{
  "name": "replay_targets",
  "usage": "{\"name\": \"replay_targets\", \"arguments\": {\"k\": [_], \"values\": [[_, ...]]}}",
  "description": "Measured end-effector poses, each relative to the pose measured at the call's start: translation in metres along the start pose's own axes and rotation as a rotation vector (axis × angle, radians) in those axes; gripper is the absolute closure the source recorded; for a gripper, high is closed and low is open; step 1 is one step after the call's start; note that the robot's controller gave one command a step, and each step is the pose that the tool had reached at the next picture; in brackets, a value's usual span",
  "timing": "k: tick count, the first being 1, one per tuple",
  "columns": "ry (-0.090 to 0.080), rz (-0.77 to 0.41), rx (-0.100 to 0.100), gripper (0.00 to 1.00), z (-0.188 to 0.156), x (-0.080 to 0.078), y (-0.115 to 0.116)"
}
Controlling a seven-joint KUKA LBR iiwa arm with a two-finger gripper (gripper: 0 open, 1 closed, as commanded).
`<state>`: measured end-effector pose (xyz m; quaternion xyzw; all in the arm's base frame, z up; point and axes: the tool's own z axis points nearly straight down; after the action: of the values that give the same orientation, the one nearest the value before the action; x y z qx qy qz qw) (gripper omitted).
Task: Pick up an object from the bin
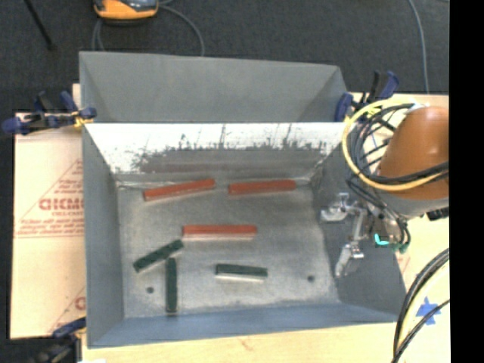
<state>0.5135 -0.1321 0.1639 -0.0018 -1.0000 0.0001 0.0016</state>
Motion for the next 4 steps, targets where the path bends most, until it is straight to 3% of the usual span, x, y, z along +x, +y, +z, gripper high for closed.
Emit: {"name": "replay_targets", "arguments": {"k": [1, 2, 3, 4], "values": [[-0.007, -0.004, 0.001, 0.0, -0.003, -0.002, 0.001], [-0.013, -0.026, 0.003, 0.0, 0.051, -0.01, 0.05], [-0.005, -0.107, -0.002, 0.0, 0.087, -0.013, 0.084], [-0.009, -0.092, 0.005, 0.0, 0.087, -0.022, 0.098]]}}
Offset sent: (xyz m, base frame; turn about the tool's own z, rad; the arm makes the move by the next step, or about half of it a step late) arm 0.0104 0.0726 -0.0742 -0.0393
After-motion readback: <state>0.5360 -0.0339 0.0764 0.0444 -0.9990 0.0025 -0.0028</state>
